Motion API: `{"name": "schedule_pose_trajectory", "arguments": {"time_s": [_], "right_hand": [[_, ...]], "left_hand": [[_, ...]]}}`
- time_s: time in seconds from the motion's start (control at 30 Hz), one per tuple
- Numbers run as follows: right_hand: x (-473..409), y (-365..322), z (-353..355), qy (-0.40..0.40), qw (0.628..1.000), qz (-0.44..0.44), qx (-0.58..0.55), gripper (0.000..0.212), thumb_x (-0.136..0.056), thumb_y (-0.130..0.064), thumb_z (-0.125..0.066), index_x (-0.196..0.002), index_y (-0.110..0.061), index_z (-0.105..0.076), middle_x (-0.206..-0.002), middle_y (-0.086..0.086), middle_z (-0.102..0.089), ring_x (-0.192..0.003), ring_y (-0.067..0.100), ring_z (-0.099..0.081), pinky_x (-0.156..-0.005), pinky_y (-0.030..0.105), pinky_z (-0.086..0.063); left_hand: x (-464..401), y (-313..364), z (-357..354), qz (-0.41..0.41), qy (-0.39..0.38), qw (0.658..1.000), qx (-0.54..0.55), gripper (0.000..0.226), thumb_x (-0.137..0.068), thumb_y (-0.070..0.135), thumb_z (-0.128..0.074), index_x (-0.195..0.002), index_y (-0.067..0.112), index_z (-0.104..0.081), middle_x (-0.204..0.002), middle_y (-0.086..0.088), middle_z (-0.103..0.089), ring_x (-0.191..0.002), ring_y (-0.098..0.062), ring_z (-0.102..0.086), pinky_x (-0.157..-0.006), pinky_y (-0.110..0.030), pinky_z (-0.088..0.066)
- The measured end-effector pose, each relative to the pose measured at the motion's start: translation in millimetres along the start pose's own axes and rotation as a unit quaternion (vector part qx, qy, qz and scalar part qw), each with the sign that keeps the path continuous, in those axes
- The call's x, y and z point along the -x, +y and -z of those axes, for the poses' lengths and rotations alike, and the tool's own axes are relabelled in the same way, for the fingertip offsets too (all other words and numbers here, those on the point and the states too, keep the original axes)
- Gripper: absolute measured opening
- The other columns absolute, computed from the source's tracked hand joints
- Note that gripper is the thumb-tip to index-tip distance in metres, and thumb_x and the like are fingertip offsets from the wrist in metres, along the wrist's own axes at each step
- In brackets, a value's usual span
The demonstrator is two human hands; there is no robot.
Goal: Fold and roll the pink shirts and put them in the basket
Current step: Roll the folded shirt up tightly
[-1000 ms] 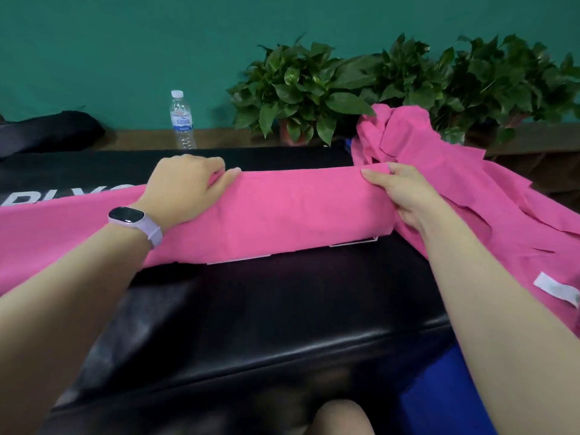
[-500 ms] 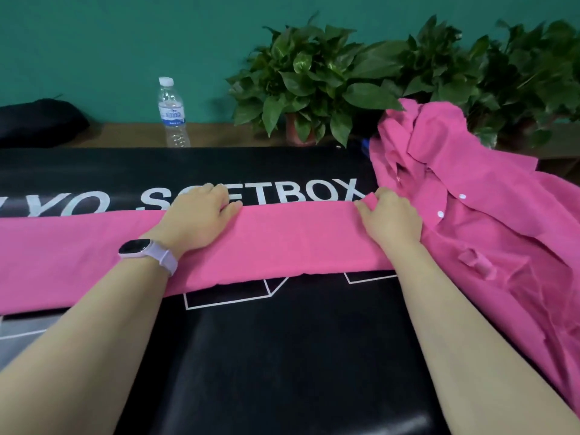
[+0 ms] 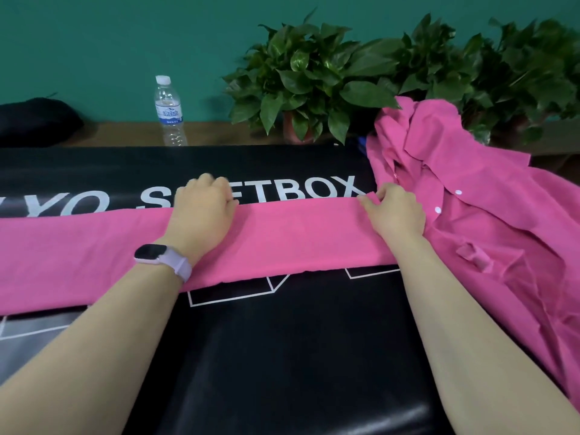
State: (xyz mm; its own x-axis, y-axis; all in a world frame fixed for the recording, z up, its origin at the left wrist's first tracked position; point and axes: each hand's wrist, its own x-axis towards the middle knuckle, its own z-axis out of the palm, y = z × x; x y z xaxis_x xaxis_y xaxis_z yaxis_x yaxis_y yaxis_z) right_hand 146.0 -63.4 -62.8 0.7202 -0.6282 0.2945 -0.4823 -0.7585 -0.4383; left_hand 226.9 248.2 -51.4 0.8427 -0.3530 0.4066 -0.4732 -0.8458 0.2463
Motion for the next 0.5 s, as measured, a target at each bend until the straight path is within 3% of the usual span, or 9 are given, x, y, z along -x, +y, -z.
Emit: {"name": "schedule_pose_trajectory", "arguments": {"time_s": [0.07,0.1,0.17,0.23,0.3,0.33,0.43,0.5], "right_hand": [[3.6,-7.2,4.0,0.005,1.000,0.006,0.020,0.036,-0.094,-0.045,-0.064,-0.111,-0.014,-0.061,-0.109,0.011,-0.065,-0.101,0.037,-0.062,-0.077,0.039,-0.040],[6.7,-12.3,8.9,0.017,0.999,0.016,0.029,0.036,-0.094,-0.042,-0.064,-0.116,-0.014,-0.061,-0.114,0.011,-0.062,-0.106,0.037,-0.060,-0.080,0.040,-0.041],[18.1,-25.9,19.8,0.055,0.996,0.060,0.021,0.034,-0.094,-0.036,-0.064,-0.119,-0.013,-0.061,-0.118,0.012,-0.057,-0.112,0.034,-0.055,-0.089,0.044,-0.045],[39.7,-46.7,27.3,0.054,0.990,0.118,-0.054,0.027,-0.095,-0.033,-0.063,-0.115,-0.014,-0.064,-0.113,0.007,-0.059,-0.107,0.027,-0.057,-0.092,0.044,-0.047],[72.5,-74.2,27.5,-0.034,0.969,0.187,-0.160,0.024,-0.098,-0.033,-0.060,-0.115,-0.018,-0.065,-0.112,-0.004,-0.060,-0.104,0.013,-0.059,-0.092,0.032,-0.048],[89.5,-88.3,24.7,-0.104,0.951,0.214,-0.199,0.026,-0.100,-0.035,-0.057,-0.121,-0.021,-0.064,-0.115,-0.009,-0.059,-0.105,0.007,-0.057,-0.093,0.026,-0.047],[115.0,-114.8,10.8,-0.267,0.903,0.250,-0.227,0.041,-0.104,-0.045,-0.047,-0.143,-0.033,-0.051,-0.127,-0.017,-0.055,-0.112,-0.001,-0.052,-0.097,0.018,-0.041],[107.8,-113.1,5.5,-0.303,0.900,0.201,-0.239,0.049,-0.103,-0.053,-0.042,-0.149,-0.038,-0.043,-0.143,-0.014,-0.051,-0.127,0.000,-0.046,-0.104,0.018,-0.034]], "left_hand": [[10.7,31.6,7.2,-0.095,0.040,0.995,0.006,0.013,-0.095,0.020,-0.054,-0.102,0.016,-0.065,-0.103,-0.007,-0.057,-0.095,-0.034,-0.053,-0.084,-0.046,-0.041],[19.2,48.6,7.6,-0.137,0.020,0.990,0.031,0.019,-0.098,0.024,-0.049,-0.106,0.018,-0.065,-0.106,-0.004,-0.057,-0.097,-0.031,-0.053,-0.085,-0.046,-0.042],[38.0,75.2,-1.0,-0.150,-0.098,0.982,0.052,0.041,-0.103,0.042,-0.030,-0.125,0.021,-0.058,-0.122,-0.001,-0.054,-0.115,-0.027,-0.048,-0.099,-0.043,-0.040],[51.3,86.6,-12.5,-0.120,-0.188,0.975,0.012,0.068,-0.099,0.059,-0.011,-0.149,0.022,-0.037,-0.152,-0.003,-0.036,-0.140,-0.026,-0.028,-0.118,-0.044,-0.022],[56.0,87.9,-18.8,-0.113,-0.199,0.973,-0.018,0.076,-0.097,0.061,-0.007,-0.159,0.020,-0.016,-0.165,-0.005,-0.014,-0.152,-0.027,-0.008,-0.124,-0.046,-0.007],[56.4,87.6,-19.0,-0.127,-0.189,0.973,-0.030,0.073,-0.098,0.057,-0.012,-0.159,0.018,-0.013,-0.166,-0.007,-0.012,-0.152,-0.028,-0.006,-0.124,-0.046,-0.004],[56.3,84.7,-18.1,-0.150,-0.190,0.970,-0.017,0.059,-0.100,0.035,-0.036,-0.155,0.014,-0.025,-0.159,-0.012,-0.028,-0.148,-0.028,-0.017,-0.123,-0.042,-0.008],[51.4,80.9,-17.2,-0.172,-0.216,0.961,-0.023,0.061,-0.102,0.031,-0.034,-0.158,0.013,-0.018,-0.164,-0.013,-0.018,-0.152,-0.029,-0.009,-0.125,-0.045,-0.003]]}}
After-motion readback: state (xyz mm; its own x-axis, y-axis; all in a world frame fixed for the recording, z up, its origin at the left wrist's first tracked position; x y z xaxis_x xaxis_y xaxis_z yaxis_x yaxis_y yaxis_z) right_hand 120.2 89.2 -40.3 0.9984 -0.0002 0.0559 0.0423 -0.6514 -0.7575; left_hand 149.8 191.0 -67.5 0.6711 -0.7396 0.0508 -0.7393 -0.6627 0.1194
